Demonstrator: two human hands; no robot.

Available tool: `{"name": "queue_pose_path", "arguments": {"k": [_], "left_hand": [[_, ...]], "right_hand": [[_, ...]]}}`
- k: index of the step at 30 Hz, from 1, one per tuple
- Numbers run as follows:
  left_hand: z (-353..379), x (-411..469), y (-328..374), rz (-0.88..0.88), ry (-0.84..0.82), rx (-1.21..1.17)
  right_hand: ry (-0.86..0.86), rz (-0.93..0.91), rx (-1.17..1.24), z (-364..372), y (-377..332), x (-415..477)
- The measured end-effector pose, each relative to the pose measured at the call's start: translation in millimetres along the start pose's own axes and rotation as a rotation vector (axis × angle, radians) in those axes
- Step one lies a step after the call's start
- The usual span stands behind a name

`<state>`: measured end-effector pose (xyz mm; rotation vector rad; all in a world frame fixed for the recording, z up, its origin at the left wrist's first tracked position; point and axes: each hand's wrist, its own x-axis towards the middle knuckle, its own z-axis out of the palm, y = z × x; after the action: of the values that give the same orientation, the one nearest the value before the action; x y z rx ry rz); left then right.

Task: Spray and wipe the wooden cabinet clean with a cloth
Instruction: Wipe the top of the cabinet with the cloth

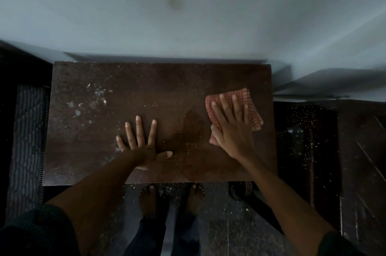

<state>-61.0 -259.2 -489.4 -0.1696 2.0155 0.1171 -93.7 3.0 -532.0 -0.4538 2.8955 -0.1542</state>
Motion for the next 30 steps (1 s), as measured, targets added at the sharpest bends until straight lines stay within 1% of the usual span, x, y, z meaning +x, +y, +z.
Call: {"name": "queue_pose_path", "arguments": {"k": [2,5,10,12,14,17,20,22,24,26,30], "left_hand": [[2,2,0,-0.006,0.026,0.01],[3,3,1,-0.007,0.048,0.009],[-2,3,-2,0.028,-0.021,-0.004],[-1,3,-3,0.034,-0.02,-0.016],[-2,0,-3,0.045,-0.007,-0.017],[2,-3,-2,0.063,0.037,-0.04],[4,-5,-1,0.048,0.075,-0.059],[3,-5,0,0.045,0.075,-0.061],[2,-6,0,0.043,0.066,-0.058],[1,-6,-1,0.044,0.06,-0.06],[-1,-6,-1,0.054,0.032,-0.076]], "right_hand": [[-0.004,0.017,0.002,6,12,-26],[-0.002,0.175,0.002,3,33,-28],[0.051,0.526,0.06,-18,37,31],[0.052,0.613,0.087,-23,32,58],[0.044,0.589,0.093,-25,15,79],[0.027,0.362,0.083,-20,-28,92],[0.006,0.134,0.033,-10,-61,77],[-0.012,0.023,0.027,-5,-64,54],[-0.055,-0.051,-0.001,0,-49,28],[-0.066,-0.055,-0.025,2,-26,7],[-0.046,0.152,-0.01,-11,3,11]]}}
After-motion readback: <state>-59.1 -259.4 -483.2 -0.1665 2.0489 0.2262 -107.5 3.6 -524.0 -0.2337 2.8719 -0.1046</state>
